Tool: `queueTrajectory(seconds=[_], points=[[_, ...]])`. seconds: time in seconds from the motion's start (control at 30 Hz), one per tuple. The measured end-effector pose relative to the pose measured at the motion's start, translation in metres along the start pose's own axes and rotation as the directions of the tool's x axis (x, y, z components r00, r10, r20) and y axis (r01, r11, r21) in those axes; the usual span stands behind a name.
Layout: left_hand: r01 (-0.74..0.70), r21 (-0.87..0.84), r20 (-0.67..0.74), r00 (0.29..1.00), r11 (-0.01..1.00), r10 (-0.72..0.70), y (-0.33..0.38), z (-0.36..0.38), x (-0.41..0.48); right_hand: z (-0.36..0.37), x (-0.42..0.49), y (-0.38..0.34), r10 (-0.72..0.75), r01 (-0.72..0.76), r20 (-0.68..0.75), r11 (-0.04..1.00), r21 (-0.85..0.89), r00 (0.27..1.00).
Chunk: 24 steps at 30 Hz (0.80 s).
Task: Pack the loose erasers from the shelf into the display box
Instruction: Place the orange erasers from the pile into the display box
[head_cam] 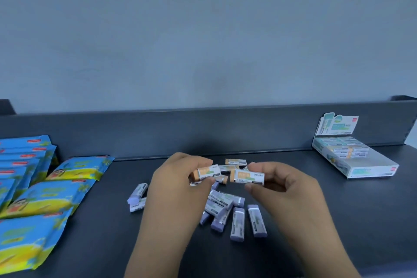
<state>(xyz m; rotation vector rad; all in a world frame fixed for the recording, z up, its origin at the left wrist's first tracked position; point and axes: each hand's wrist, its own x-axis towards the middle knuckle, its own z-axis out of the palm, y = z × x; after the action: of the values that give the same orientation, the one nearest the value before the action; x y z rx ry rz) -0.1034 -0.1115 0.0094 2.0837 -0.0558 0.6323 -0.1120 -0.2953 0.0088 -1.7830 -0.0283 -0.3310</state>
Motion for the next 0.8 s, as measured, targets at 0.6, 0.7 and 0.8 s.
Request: queueTrajectory(seconds=[0.6, 0.7, 0.8], points=[[-0.169, 0.048, -0.061, 0.983, 0.985, 0.171, 0.039, 0.039, -0.002, -0.050, 0.029, 0.006, -0.100, 0.092, 0.078, 0.992, 0.091, 0.992], [-0.177, 0.044, -0.087, 0.980, 0.983, 0.180, 0.055, 0.053, 0.001, -0.067, 0.043, 0.007, -0.118, 0.110, 0.088, 0.990, 0.090, 0.989], [-0.182, 0.024, -0.100, 0.978, 0.983, 0.183, 0.073, 0.070, 0.001, -0.089, 0.056, 0.008, -0.153, 0.144, 0.093, 0.985, 0.096, 0.984]])
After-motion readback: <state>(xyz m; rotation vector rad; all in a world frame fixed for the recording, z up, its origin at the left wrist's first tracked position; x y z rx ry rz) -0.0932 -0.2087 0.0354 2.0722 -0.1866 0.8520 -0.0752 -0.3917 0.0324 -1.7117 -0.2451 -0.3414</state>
